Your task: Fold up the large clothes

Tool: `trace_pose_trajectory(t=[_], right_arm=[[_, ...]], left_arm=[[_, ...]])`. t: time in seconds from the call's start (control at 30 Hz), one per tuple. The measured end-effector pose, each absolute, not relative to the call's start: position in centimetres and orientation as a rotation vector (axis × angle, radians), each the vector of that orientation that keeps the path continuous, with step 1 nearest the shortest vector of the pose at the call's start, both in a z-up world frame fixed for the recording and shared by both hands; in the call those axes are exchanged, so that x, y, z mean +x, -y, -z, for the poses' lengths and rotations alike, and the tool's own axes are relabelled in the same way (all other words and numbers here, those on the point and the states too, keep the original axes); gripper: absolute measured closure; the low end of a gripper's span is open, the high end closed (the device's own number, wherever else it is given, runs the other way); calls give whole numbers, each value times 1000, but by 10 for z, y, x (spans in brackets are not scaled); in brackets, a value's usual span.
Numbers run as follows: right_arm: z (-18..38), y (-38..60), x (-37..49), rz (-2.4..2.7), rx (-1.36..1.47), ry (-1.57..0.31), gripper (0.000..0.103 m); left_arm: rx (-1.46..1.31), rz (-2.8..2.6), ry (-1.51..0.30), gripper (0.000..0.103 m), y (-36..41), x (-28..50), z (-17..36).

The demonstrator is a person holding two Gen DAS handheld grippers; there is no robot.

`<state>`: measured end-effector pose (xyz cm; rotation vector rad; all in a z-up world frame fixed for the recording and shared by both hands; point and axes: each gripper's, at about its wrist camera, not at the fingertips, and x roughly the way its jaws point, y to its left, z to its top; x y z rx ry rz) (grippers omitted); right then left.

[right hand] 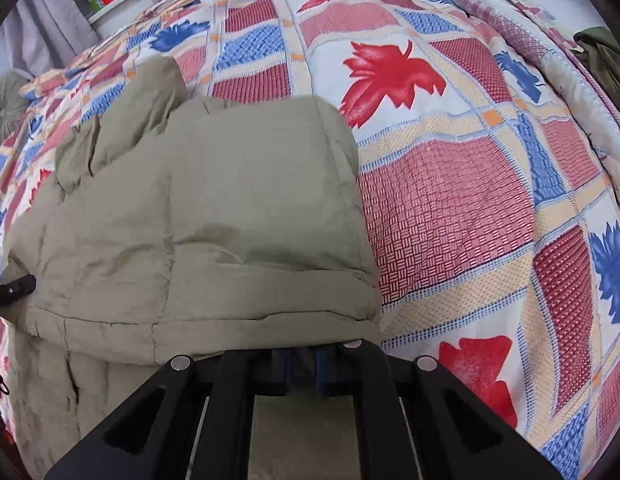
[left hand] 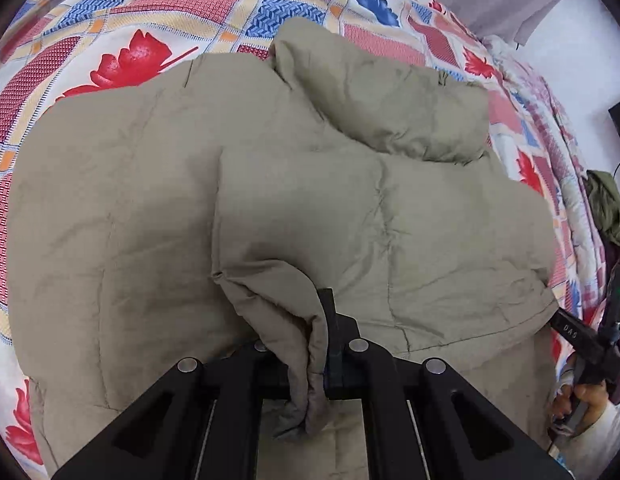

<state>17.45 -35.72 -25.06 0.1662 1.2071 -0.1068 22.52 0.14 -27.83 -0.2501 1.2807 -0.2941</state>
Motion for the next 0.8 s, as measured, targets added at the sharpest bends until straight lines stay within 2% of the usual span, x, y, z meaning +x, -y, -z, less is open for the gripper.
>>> trace_pose_trajectory(t=[0.17, 0.27, 0.33, 0.37, 0.53, 0.57, 0.6, 0.7, 0.8], right_arm=[[268, 359, 177, 117, 171, -1217, 97], [261, 360, 176, 124, 197, -1223, 97], [252, 360, 173, 105, 232, -1246, 92], [246, 359, 170, 91, 238, -1266, 92], [218, 350, 139, -63, 273, -1349, 92], [209, 350, 131, -92, 287, -1326, 92], [198, 351, 124, -100, 300, -1274, 92], [181, 368, 131, -14, 352, -1165, 92], [188, 387, 161, 39, 462, -1127, 92]], left_arm=[[-278, 280, -1277, 93, -14, 226, 271], [-209, 198, -1259, 74, -25, 224, 254], [-180, 143, -1225, 45, -38, 221, 239], [-170, 114, -1200, 44, -45, 219, 231], [-181, 146, -1141, 47, -64, 215, 198], [-180, 172, -1134, 52, -61, 214, 194], [-169, 208, -1133, 63, -53, 215, 190], [-148, 306, -1129, 64, -19, 219, 189], [-63, 339, -1135, 64, 17, 222, 205]])
